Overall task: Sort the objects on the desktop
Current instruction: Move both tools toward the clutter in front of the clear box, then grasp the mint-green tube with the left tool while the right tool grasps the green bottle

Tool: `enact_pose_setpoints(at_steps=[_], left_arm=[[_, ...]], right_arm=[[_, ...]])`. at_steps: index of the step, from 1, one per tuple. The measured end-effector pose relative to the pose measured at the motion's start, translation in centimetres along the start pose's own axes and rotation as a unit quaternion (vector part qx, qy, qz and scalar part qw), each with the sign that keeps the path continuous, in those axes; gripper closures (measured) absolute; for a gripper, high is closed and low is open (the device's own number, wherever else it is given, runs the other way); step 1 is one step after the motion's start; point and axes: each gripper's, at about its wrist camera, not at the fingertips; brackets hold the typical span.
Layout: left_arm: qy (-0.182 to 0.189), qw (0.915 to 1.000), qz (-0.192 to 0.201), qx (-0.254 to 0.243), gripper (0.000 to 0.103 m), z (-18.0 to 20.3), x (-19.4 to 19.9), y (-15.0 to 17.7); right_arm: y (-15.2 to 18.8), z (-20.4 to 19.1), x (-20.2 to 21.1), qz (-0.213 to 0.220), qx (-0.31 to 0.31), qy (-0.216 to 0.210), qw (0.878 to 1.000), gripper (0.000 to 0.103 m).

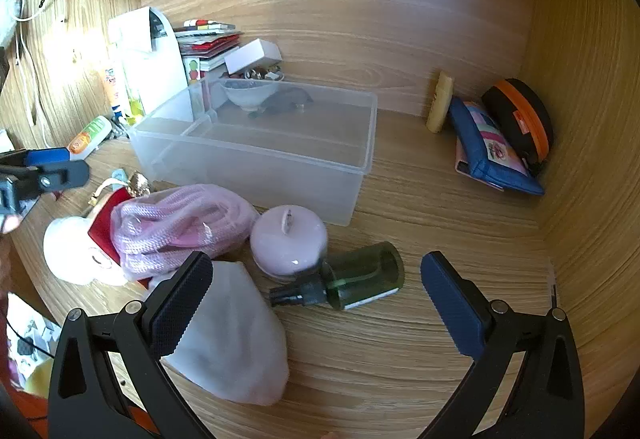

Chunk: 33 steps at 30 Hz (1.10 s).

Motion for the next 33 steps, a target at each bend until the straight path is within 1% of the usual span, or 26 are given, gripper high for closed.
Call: enact_pose_setpoints(at_steps=[1, 4, 7, 9, 12, 14, 17, 19, 22, 25, 26, 27, 28, 31, 33], left_arm=[[-0.007, 1.0, -0.002, 0.001, 0.0, -0.5, 0.0, 0.0], [-0.048, 0.9988, -0.009, 0.0, 0.0, -2.5, -0.2, 0.1], [-0.074, 0.9967, -0.033, 0.006, 0.0, -4.8, -1.2, 0.3], [-0.066, 0.9959, -0.06, 0.016, 0.0, -6.4, -2.0, 0.7], [-0.033, 0.9936, -0.099, 0.044, 0.0, -8.4, -3.9, 1.2], [-0.02, 0.9921, -0.105, 0.065, 0.0, -9.4, -4.7, 1.8], [-0.022, 0.9909, -0.108, 0.077, 0.0, -9.5, -5.4, 2.1], [-0.022, 0.9904, -0.11, 0.08, 0.0, -9.5, -5.9, 2.0], [-0.016, 0.9889, -0.119, 0.087, 0.0, -9.4, -6.9, 1.7], [-0.02, 0.9885, -0.127, 0.08, 0.0, -9.0, -7.8, 1.3], [-0.026, 0.9886, -0.129, 0.073, 0.001, -8.7, -8.0, 1.2], [-0.03, 0.9886, -0.131, 0.068, 0.006, -8.5, -8.1, 1.2], [-0.041, 0.9887, -0.132, 0.057, 0.007, -8.2, -8.1, 1.1], [-0.034, 0.99, -0.13, 0.043, 0.015, -7.7, -7.9, 1.0], [-0.036, 0.9905, -0.129, 0.031, 0.021, -7.4, -7.6, 1.0]], right_arm=[[0.0, 0.2, 0.0, -0.001, 0.0, 0.0, 1.0, 0.0], [0.1, 0.9, -0.2, -0.006, -0.003, 0.0, 1.0, 0.0], [0.1, 1.7, -0.7, -0.016, -0.009, 0.002, 1.0, 0.0], [0.0, 2.4, -1.2, -0.024, -0.016, 0.005, 1.0, 0.0], [0.0, 3.6, -2.0, -0.037, -0.024, 0.01, 0.999, 0.0], [-0.1, 4.5, -2.7, -0.051, -0.038, 0.007, 0.998, 0.0], [-0.1, 5.9, -3.7, -0.07, -0.066, 0.002, 0.995, 0.001], [-0.1, 6.6, -4.4, -0.085, -0.086, -0.009, 0.993, 0.003], [-0.1, 7.0, -4.9, -0.098, -0.106, -0.033, 0.989, 0.004], [-0.1, 6.6, -5.4, -0.104, -0.106, -0.043, 0.988, 0.004], [-0.1, 6.3, -5.6, -0.108, -0.102, -0.045, 0.988, 0.006], [-0.2, 6.2, -5.8, -0.109, -0.097, -0.046, 0.988, 0.009], [-0.2, 6.0, -5.9, -0.111, -0.09, -0.046, 0.989, 0.01], [-0.3, 6.1, -6.4, -0.114, -0.076, -0.041, 0.99, 0.015], [-0.4, 6.4, -6.5, -0.119, -0.07, -0.048, 0.989, 0.019]])
Point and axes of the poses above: each gripper's, at about its wrist camera, not at the fingertips, and x roughly against the way its jaws point, z to its right, y to its underside, and after that the axes turned 9 degrees about -x, right-handed
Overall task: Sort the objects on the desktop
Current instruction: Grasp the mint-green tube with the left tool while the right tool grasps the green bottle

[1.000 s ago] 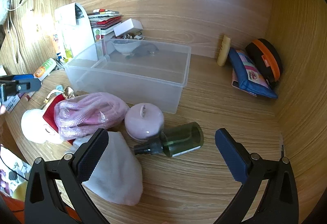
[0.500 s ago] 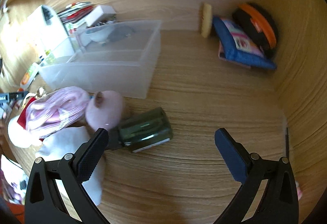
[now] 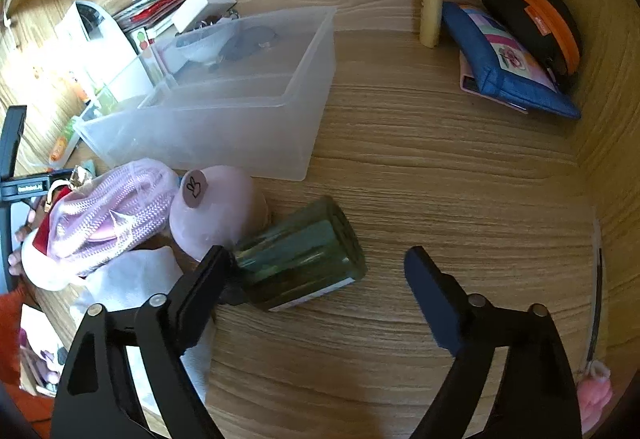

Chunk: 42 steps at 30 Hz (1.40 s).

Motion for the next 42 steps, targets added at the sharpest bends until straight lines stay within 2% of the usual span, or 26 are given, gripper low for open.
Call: enact_pose_setpoints(at_steps=[5, 9, 16, 22, 25, 27, 31, 36, 37, 42], left_arm=[[-0.03, 0.9992, 0.003, -0.026, 0.026, -0.2, 1.3, 0.8], [-0.023, 0.9991, 0.008, -0.034, 0.026, 0.1, 2.2, 1.1], [-0.019, 0.9963, -0.007, -0.084, 0.026, 2.2, 1.3, 0.1], [-0.013, 0.9959, -0.003, -0.09, 0.029, 2.2, 1.2, 0.2], [-0.01, 0.9949, 0.007, -0.1, 0.038, 2.5, 1.9, 0.8], [-0.008, 0.9943, 0.011, -0.105, 0.05, 2.6, 2.4, 1.2], [-0.008, 0.9947, 0.014, -0.102, 0.057, 2.3, 3.3, 1.9], [-0.017, 0.9952, 0.022, -0.094, 0.078, 1.5, 1.4, 0.5], [-0.016, 0.9955, 0.022, -0.09, 0.078, 1.6, 0.4, -0.6], [-0.02, 0.9969, 0.031, -0.069, 0.078, 0.6, 1.3, 0.3]], right_arm=[[-0.4, 0.6, 0.3, 0.002, 0.021, 0.018, 1.0, 0.021], [-0.4, 0.5, 0.7, 0.0, 0.021, 0.032, 0.999, 0.021], [-0.6, 0.5, 0.4, -0.018, -0.025, 0.009, 0.999, 0.02], [-1.3, 0.7, -0.7, -0.032, -0.074, 0.002, 0.997, 0.02], [-1.7, 0.3, -1.0, -0.027, -0.08, 0.009, 0.996, 0.023], [-1.9, 0.4, -1.3, -0.031, -0.088, 0.0, 0.996, 0.034], [-2.4, 0.4, -1.8, -0.032, -0.092, -0.001, 0.995, 0.039], [-2.6, 0.1, -1.9, -0.029, -0.078, 0.002, 0.997, 0.041], [-2.5, 0.1, -1.8, -0.028, -0.077, 0.002, 0.997, 0.041], [-2.1, 0.4, -0.9, -0.014, -0.072, 0.014, 0.997, 0.041]])
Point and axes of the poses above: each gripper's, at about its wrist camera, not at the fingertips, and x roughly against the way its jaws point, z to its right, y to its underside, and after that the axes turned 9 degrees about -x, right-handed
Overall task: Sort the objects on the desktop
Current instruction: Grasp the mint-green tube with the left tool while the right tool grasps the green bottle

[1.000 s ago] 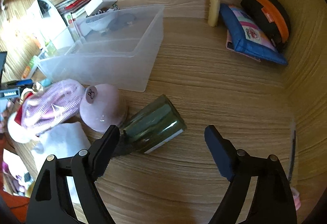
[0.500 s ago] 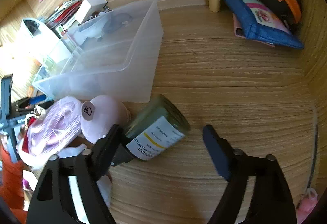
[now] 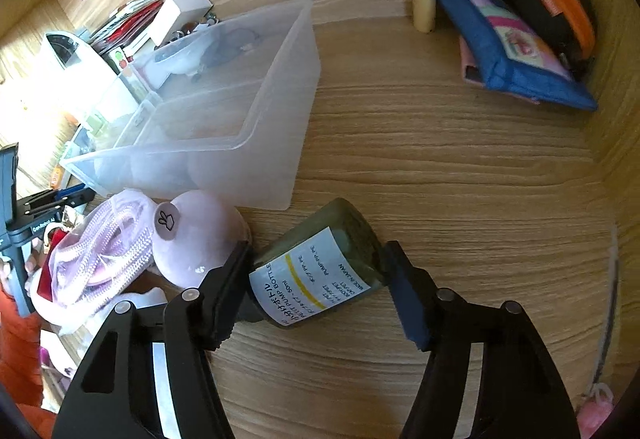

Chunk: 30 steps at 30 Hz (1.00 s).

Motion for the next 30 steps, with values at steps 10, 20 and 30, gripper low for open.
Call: enact_pose_setpoints(at_steps=[10, 20, 30], left_arm=[[-0.011, 0.9967, 0.078, 0.019, 0.078, -0.2, 5.6, -2.2], [0.012, 0.9846, 0.174, -0.008, 0.078, 3.6, 9.9, -6.2], [0.041, 0.9837, 0.174, -0.019, 0.078, 5.0, 8.0, -10.1]], right_arm=[[0.0, -1.2, 5.6, 0.079, 0.026, 0.01, 0.996, 0.041], [-1.6, -5.2, 9.5, 0.141, 0.069, -0.032, 0.987, 0.041], [-5.1, -7.4, 7.5, 0.14, 0.098, -0.04, 0.984, 0.041]])
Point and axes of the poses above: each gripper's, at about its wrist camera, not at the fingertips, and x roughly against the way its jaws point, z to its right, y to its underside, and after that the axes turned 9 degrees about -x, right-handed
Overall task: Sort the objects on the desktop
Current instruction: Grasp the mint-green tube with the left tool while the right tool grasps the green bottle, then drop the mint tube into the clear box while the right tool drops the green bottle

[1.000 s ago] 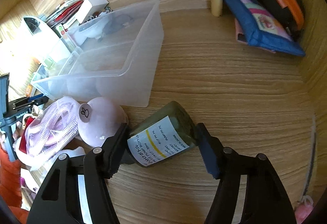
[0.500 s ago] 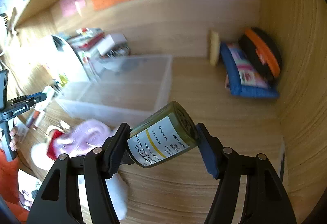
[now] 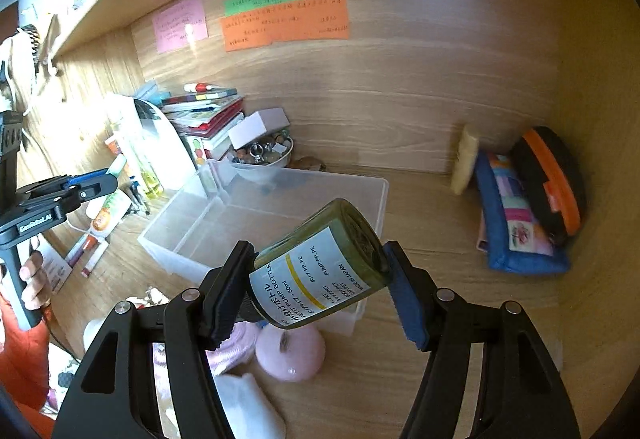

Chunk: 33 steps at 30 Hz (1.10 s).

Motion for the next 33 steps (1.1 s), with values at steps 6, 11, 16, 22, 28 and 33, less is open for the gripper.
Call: enact_pose_setpoints(at_steps=[6, 11, 16, 22, 28, 33], left_arm=[[0.022, 0.9988, -0.044, -0.004, 0.078, 0.2, -3.7, -1.0], [0.024, 0.9953, -0.091, -0.025, 0.078, 1.3, -7.4, -1.0], [0.023, 0.9907, -0.123, -0.053, 0.078, 2.6, -10.3, -0.9], [0.029, 0.9856, -0.151, -0.07, 0.078, 3.2, -12.6, -0.7], [0.018, 0.9824, -0.168, -0.081, 0.078, 3.3, -14.0, -0.4], [0.01, 0.9812, -0.168, -0.094, 0.078, 3.8, -14.5, -0.3]], right_arm=[[-1.3, 0.3, -3.4, -0.032, 0.008, 0.001, 0.999, 0.041], [-1.7, -0.1, -6.7, -0.062, 0.031, 0.016, 0.997, 0.041], [-1.6, -0.4, -9.8, -0.092, 0.056, 0.023, 0.994, 0.041], [-1.3, -1.4, -12.2, -0.115, 0.088, 0.027, 0.989, 0.041], [-0.9, -2.3, -13.9, -0.134, 0.117, 0.035, 0.983, 0.041], [-0.7, -2.9, -14.8, -0.136, 0.127, 0.05, 0.981, 0.041]])
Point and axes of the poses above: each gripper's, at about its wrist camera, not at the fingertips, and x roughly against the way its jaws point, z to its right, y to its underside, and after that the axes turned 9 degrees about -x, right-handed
